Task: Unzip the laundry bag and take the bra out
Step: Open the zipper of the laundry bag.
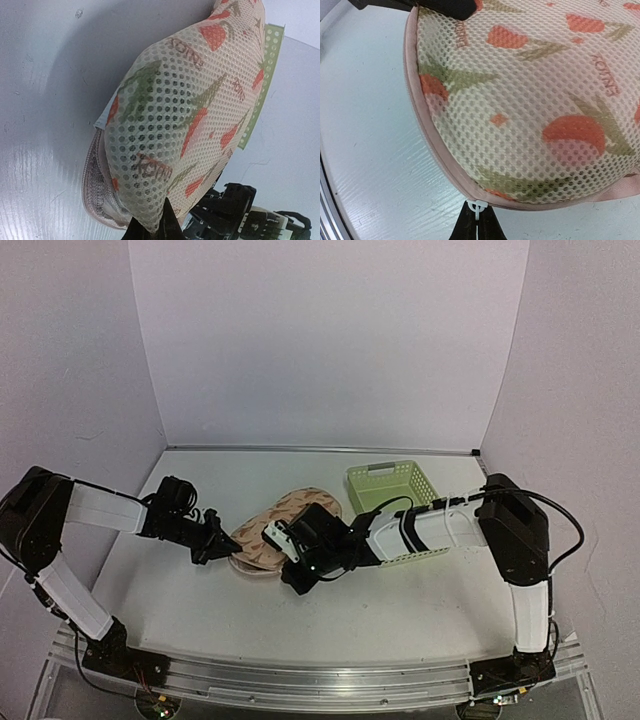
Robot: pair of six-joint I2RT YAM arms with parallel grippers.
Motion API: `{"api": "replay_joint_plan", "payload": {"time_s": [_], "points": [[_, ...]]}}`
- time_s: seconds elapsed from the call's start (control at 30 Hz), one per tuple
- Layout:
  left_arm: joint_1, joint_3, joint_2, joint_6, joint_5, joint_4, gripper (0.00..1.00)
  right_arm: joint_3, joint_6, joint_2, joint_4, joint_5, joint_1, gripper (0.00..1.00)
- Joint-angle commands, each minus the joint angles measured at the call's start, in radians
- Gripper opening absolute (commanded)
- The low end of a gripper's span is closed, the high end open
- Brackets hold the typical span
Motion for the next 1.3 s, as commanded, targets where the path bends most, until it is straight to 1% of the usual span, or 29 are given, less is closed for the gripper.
{"api": "replay_joint_plan", "payload": {"time_s": [0.0, 0.3, 0.53, 0.67, 0.9, 1.03, 1.2, 1.23, 1.27], "points": [[0.028, 0.064, -0.041, 0.172, 0.037, -0.13, 0.0, -0.056, -0.064, -0.074, -0.004, 0.026, -0.023, 0.0], [0.14, 0.087, -0.084, 0.332, -0.002, -0.292, 0.0, -0.064, -0.115, -0.09, -0.008, 0.009, -0.126, 0.0], [0.197, 0.123, -0.08, 0.423, -0.038, -0.382, 0.0, -0.038, -0.132, -0.087, -0.026, 0.012, -0.16, 0.0], [0.234, 0.158, -0.069, 0.455, -0.047, -0.415, 0.0, -0.027, -0.105, -0.09, -0.034, -0.022, -0.155, 0.0], [0.254, 0.258, 0.009, 0.481, -0.058, -0.431, 0.0, 0.025, -0.055, -0.058, -0.032, -0.047, -0.089, 0.0], [0.257, 0.325, 0.063, 0.492, -0.077, -0.436, 0.0, 0.093, -0.038, -0.016, -0.032, -0.057, -0.037, 0.0], [0.256, 0.402, 0.127, 0.484, -0.058, -0.441, 0.0, 0.212, 0.004, 0.069, -0.034, -0.062, -0.022, 0.0], [0.256, 0.407, 0.13, 0.482, -0.058, -0.441, 0.01, 0.237, 0.009, 0.09, -0.041, -0.056, -0.022, 0.0], [0.256, 0.407, 0.129, 0.481, -0.06, -0.441, 0.04, 0.275, 0.011, 0.111, -0.053, -0.045, -0.021, 0.0]]}}
